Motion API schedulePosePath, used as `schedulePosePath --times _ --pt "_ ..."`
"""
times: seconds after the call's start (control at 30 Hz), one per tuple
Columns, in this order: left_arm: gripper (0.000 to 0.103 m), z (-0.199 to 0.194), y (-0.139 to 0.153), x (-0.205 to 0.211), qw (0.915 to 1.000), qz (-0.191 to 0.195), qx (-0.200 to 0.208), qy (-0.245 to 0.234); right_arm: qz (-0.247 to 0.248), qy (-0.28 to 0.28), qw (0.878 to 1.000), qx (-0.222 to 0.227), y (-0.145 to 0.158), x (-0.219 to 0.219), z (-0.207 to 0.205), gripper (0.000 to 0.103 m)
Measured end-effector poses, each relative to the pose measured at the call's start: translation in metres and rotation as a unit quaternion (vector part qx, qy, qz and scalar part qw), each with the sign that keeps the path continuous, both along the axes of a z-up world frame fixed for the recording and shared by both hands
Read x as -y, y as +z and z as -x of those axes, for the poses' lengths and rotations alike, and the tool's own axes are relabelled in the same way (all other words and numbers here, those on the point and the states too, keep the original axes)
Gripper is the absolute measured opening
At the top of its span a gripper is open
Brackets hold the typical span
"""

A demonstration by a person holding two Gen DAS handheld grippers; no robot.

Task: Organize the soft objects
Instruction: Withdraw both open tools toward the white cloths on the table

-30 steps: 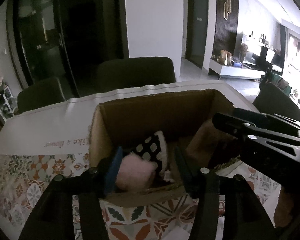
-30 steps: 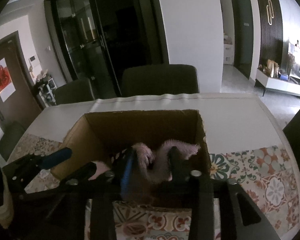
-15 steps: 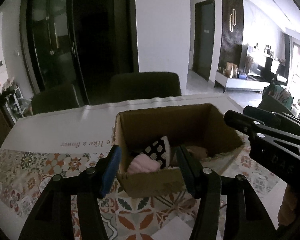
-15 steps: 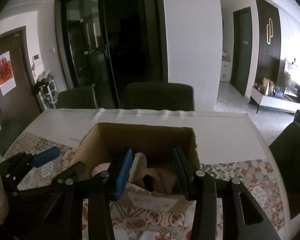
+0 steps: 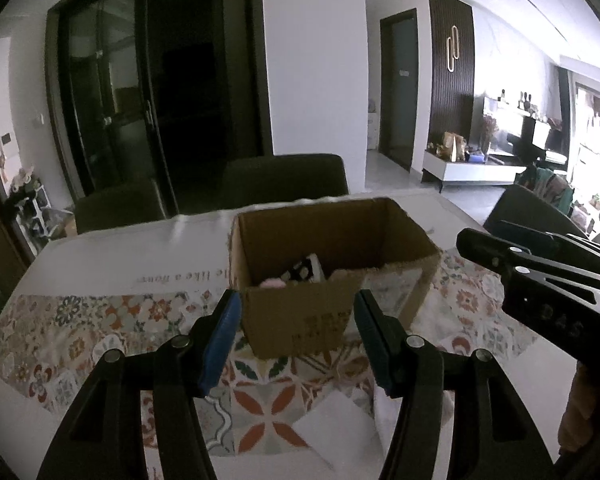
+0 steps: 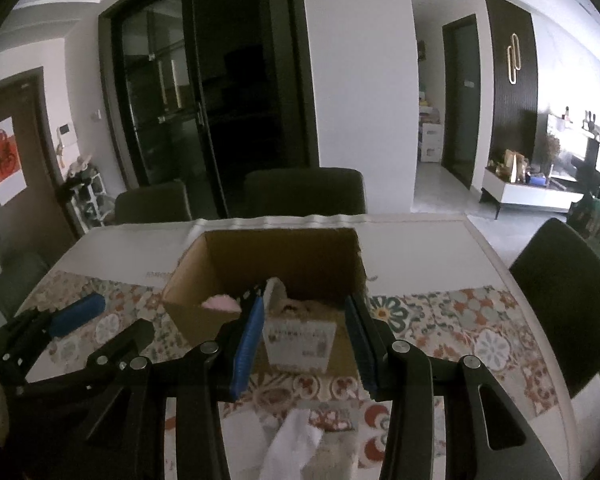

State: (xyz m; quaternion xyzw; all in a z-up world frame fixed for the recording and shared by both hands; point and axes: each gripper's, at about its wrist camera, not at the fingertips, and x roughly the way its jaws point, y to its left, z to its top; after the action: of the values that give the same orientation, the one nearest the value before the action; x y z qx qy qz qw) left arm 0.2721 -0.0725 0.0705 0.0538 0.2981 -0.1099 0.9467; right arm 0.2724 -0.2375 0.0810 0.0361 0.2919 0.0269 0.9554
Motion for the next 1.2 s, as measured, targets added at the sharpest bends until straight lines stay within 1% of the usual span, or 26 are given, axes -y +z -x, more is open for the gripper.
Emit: schedulePosePath --times 0.1,0.3,0.57,0.7,0.77,0.83,0.93,1.1,1.2 --pt "0.058 0.009 -0.009 -0.002 0.9999 0.001 -0.013 -0.004 -0.006 0.003 1.000 -0.011 -0.008 -0.003 0.013 0.044" --pt "0.058 0.028 -0.032 -0.004 0.9993 -0.004 -0.034 -0.013 -0.010 -0.008 0.999 -0.030 -0.028 -0.002 0.031 0.044" --pt "0.058 0.044 -0.063 0.000 0.9973 -0.021 -0.065 -0.027 -0.025 -0.016 0.997 -0.075 -0.067 0.002 0.049 0.044" --pt "0.058 0.048 -0.079 -0.003 0.9961 -0.024 -0.079 -0.032 -0.032 -0.014 0.994 -0.102 -0.087 -0.001 0.052 0.044" --pt "0.058 0.048 -0.088 -0.002 0.9951 -0.031 -0.087 -0.036 -0.025 -0.012 0.994 -0.109 -0.095 -0.004 0.052 0.044" --pt "0.058 0.046 -0.096 -0.003 0.9944 -0.025 -0.095 -0.040 -0.020 -0.009 0.993 -0.118 -0.102 -0.007 0.051 0.044" --pt "0.058 0.044 -0.104 -0.004 0.9930 -0.019 -0.106 -0.048 -0.025 -0.004 0.991 -0.132 -0.112 -0.009 0.048 0.044" --pt "0.058 0.037 -0.120 -0.002 0.9911 -0.020 -0.120 -0.054 -0.020 -0.004 0.988 -0.151 -0.128 -0.010 0.044 0.044" --pt "0.058 0.033 -0.130 0.002 0.9900 -0.020 -0.126 -0.061 -0.027 -0.010 0.986 -0.164 -0.136 -0.007 0.041 0.044"
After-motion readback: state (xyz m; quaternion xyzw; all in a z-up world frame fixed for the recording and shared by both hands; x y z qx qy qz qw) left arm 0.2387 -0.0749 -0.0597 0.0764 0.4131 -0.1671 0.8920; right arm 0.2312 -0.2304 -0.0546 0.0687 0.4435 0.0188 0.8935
